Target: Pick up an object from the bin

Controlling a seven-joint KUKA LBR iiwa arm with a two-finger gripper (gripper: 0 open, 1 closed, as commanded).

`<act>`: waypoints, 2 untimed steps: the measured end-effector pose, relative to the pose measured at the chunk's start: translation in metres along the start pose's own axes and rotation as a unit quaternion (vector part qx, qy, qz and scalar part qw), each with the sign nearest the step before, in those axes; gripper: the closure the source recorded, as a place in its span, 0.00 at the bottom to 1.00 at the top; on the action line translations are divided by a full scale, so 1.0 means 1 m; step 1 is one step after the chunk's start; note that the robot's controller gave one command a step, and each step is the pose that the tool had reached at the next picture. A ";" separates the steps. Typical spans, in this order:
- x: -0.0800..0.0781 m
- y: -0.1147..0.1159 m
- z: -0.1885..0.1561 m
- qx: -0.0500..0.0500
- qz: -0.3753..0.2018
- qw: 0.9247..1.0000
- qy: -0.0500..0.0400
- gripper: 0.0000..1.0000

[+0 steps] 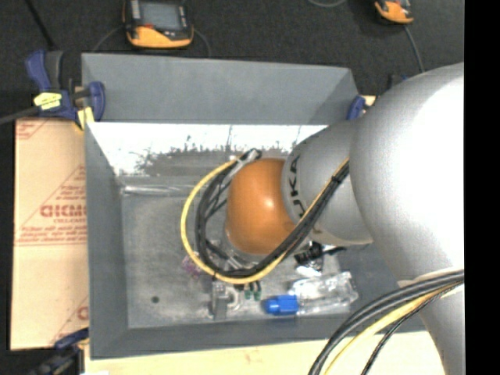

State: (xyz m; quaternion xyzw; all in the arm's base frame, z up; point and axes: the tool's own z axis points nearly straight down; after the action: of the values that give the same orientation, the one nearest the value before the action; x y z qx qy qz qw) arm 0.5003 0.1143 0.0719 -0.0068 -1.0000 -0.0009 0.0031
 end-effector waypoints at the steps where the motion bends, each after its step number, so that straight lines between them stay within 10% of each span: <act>1: -0.002 -0.002 -0.005 0.000 0.003 1.000 -0.001 1.00; 2: -0.036 -0.008 -0.002 -0.001 -0.007 1.000 -0.007 1.00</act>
Offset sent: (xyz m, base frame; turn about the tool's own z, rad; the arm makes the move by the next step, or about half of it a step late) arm 0.0000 0.0000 0.0000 0.0000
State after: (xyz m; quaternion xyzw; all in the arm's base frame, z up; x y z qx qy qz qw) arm 0.5358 0.1059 0.0732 -0.0002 -1.0000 -0.0019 -0.0037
